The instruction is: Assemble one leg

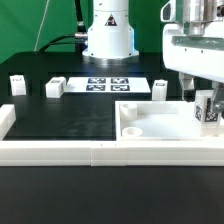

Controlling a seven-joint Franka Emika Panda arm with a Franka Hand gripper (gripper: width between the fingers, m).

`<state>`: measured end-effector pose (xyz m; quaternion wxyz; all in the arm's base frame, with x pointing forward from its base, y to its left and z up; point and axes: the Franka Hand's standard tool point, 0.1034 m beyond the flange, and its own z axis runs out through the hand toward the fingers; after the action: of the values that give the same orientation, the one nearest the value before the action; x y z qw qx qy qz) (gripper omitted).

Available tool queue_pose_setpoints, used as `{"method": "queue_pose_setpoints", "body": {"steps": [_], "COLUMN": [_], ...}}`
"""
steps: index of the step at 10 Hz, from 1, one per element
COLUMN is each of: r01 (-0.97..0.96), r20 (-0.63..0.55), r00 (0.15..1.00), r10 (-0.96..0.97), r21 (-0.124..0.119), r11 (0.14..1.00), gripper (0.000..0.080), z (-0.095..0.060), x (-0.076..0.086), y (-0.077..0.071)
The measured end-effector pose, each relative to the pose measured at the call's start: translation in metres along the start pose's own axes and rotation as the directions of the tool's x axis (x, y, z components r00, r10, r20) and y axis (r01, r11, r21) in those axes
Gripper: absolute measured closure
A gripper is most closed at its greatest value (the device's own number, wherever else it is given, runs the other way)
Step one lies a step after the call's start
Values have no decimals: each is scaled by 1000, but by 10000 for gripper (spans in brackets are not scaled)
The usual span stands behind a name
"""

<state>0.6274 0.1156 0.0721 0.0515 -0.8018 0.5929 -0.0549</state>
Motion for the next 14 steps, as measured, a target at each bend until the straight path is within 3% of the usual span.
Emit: {"method": "queue_pose_setpoints", "body": {"steps": [1,4,7,11,12,13,14], "r01": [127,491,769,974,985,982,982], "r20": [0,-6,-5,-5,-4,-4,-4], "r00": [992,871,639,227,173,188,188], "r10": [-127,-491,-769,-974,-985,-982,-982], "r21": [2,2,-1,-22,-27,-27,-27], "r11": [992,871,639,227,173,188,188], "gripper": [165,151,151,151,155,155,312], "z": [0,0,0,0,0,0,0], "x": [-2,-4,-10,-11,-10,-10,-10], "y": [-1,-2,-2,-3,-3,-3,-3]}}
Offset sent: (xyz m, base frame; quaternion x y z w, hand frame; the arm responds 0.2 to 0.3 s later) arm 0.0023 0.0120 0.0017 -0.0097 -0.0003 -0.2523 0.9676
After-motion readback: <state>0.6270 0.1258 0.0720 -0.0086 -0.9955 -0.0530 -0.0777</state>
